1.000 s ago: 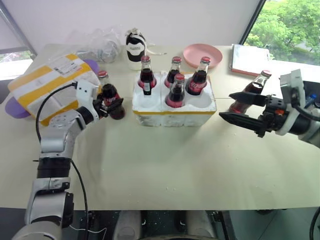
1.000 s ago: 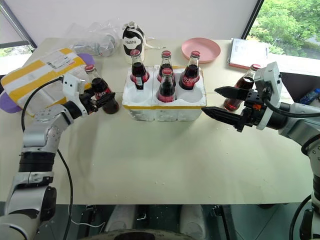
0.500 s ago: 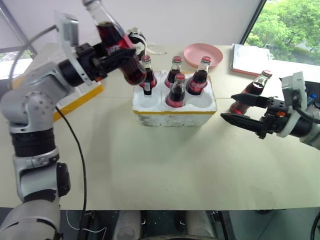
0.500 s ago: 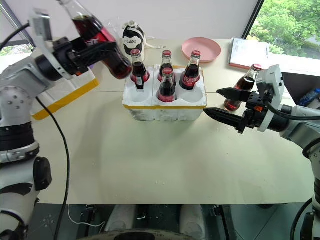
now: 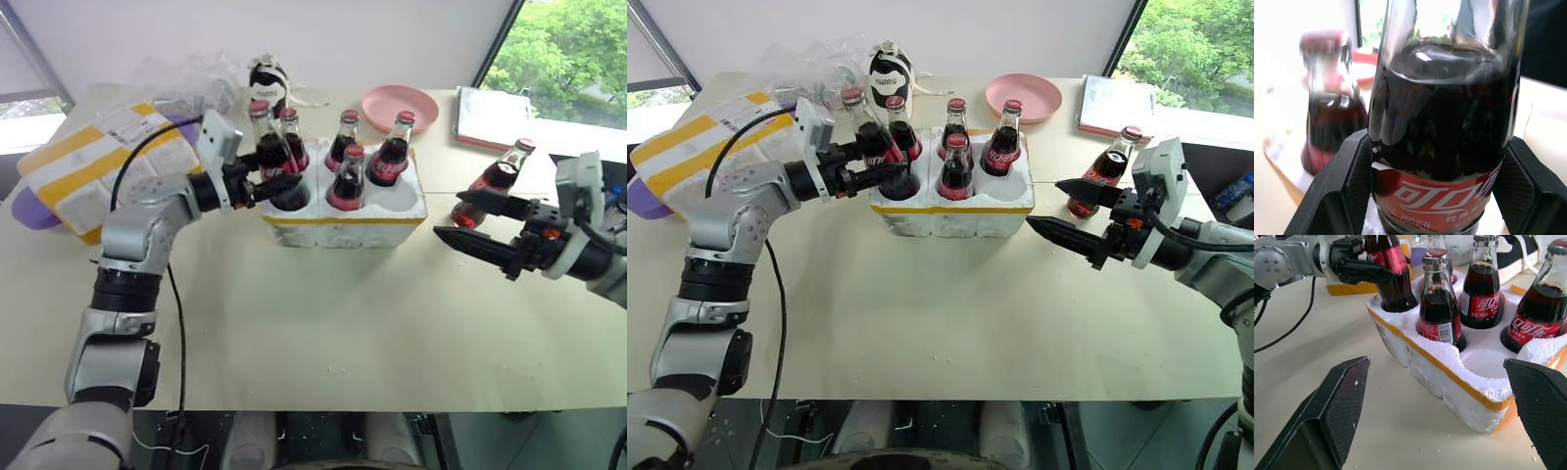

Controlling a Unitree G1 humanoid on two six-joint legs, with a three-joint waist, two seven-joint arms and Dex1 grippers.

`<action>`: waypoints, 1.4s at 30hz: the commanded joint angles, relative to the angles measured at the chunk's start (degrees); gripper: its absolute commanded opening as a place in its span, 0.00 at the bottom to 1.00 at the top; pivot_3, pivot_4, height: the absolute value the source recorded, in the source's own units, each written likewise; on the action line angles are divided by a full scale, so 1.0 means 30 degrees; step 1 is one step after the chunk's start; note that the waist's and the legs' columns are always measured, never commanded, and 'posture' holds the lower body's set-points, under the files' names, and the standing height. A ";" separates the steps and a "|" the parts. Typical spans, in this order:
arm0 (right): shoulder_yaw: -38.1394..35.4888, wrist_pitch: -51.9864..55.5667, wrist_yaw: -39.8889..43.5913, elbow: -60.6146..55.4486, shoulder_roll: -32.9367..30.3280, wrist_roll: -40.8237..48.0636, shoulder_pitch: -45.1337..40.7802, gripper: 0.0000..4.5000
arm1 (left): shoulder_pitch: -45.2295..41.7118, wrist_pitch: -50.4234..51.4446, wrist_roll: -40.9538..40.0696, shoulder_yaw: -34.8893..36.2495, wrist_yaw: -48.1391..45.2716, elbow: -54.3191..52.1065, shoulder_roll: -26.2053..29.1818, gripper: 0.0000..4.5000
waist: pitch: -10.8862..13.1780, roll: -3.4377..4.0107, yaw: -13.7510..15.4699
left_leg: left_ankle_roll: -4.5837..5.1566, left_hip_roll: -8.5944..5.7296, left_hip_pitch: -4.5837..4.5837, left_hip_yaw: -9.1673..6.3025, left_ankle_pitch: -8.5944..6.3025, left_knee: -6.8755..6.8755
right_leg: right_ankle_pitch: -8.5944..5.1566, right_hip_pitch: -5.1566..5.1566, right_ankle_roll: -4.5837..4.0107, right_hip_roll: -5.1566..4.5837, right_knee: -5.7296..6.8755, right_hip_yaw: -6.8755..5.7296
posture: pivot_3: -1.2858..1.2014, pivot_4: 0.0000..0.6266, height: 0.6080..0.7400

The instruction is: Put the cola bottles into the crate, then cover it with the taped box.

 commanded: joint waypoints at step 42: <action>-0.0533 -0.3825 -0.7482 0.5863 0.4645 -0.7145 -0.0429 1.00 | 0.2097 0.6358 -0.6328 0.2962 -0.1259 -0.8564 0.4098 0.99 | -0.0019 0.0083 -0.0248 | -0.0126 0.0013 0.0080 -0.0019 0.0071 -0.0075 | -0.0008 0.0024 -0.0001 0.0045 0.0039 0.0009 | 0.52 0.24 1.00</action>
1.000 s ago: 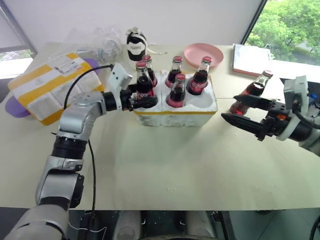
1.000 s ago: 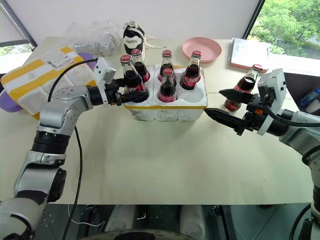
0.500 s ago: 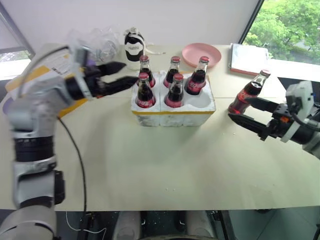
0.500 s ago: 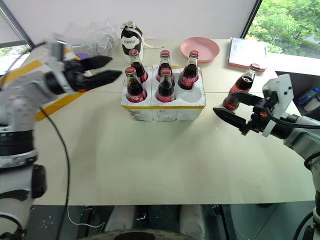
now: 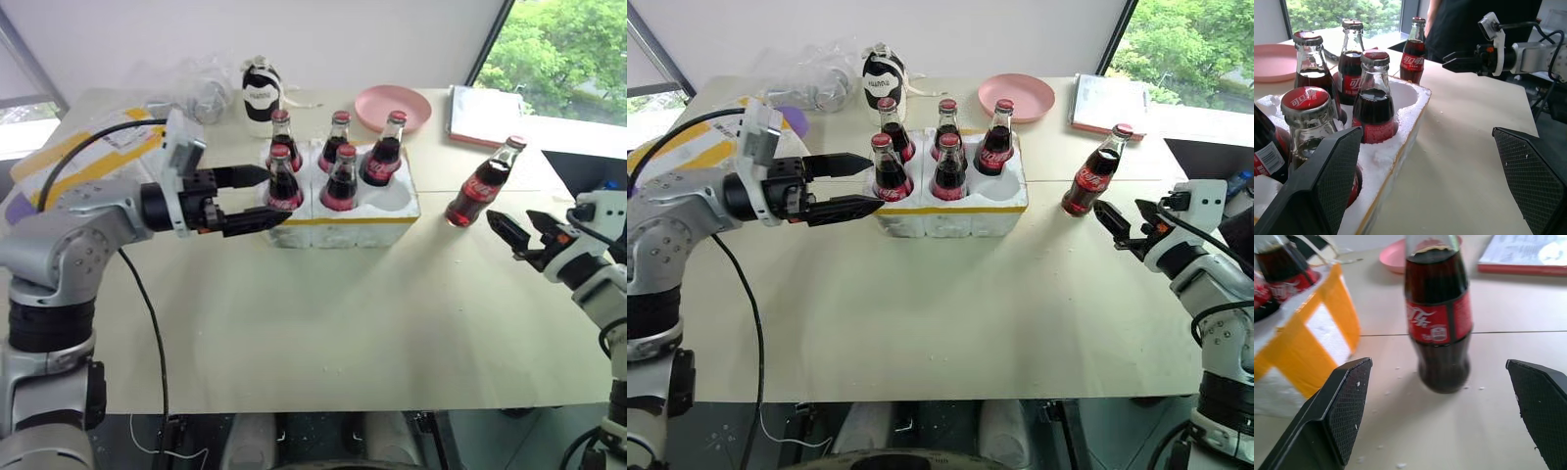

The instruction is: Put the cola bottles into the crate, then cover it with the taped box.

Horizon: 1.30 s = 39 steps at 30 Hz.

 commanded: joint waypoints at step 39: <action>0.2526 -0.6526 0.2578 0.9103 0.1301 -0.3562 -0.8297 0.61 | -0.0148 -0.1315 0.0076 -0.0514 0.0735 -0.1152 -0.0120 1.00 | 0.0034 0.0059 -0.0295 | -0.0038 0.0000 0.0001 0.0006 0.0025 -0.0019 | 0.0002 0.0000 0.0002 0.0000 -0.0005 0.0006 | 0.52 0.24 1.00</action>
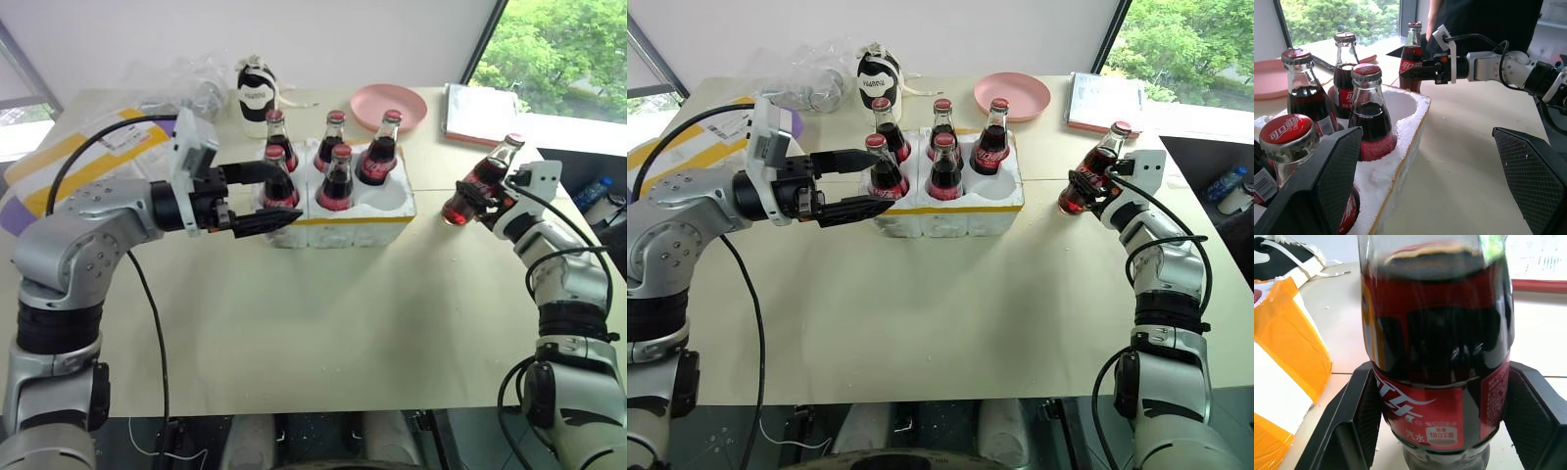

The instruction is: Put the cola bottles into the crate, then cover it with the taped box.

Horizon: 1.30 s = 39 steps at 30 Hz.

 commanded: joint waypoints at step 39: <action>0.4741 0.4920 0.2334 -0.9532 0.0841 0.2139 -0.1240 0.61 | 0.0230 -0.0721 0.0344 0.0409 0.0332 -0.0556 -0.0048 1.00 | 0.0116 0.0180 0.0006 | -0.0044 -0.0004 -0.0005 0.0013 0.0030 -0.0097 | 0.0001 -0.0050 -0.0001 0.0009 -0.0023 0.0016 | 0.52 0.24 1.00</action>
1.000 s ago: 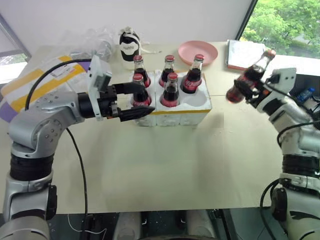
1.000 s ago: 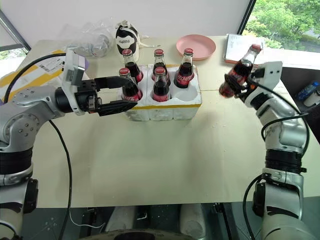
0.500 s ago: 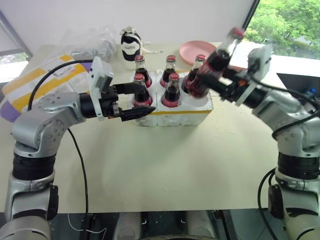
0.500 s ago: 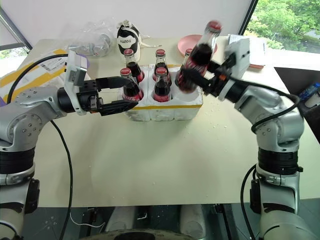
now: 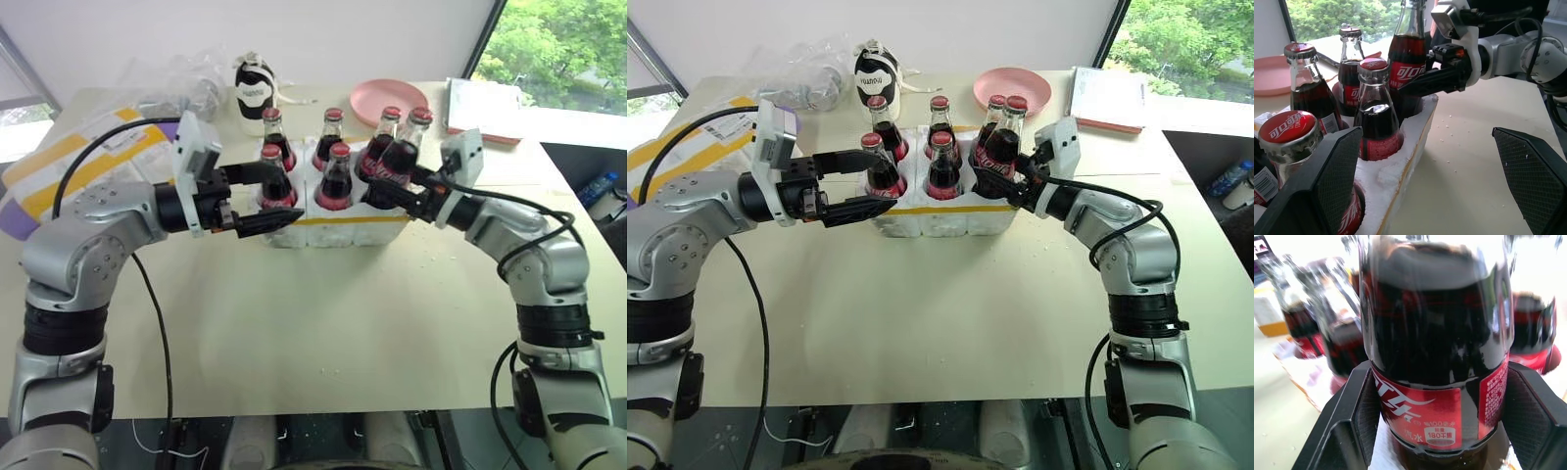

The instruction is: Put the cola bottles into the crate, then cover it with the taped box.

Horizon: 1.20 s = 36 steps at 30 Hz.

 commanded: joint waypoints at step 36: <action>-0.4656 0.3595 0.6489 -0.5223 -0.7185 0.6586 0.0728 0.99 | 1.8138 -1.1326 1.7667 0.9703 0.5644 0.4552 0.8225 1.00 | -0.0013 -0.0048 0.0130 | 0.0066 0.0046 0.0002 0.0019 -0.0114 -0.0107 | -0.0052 -0.0216 -0.0184 -0.0117 -0.0020 0.0001 | 0.52 0.24 1.00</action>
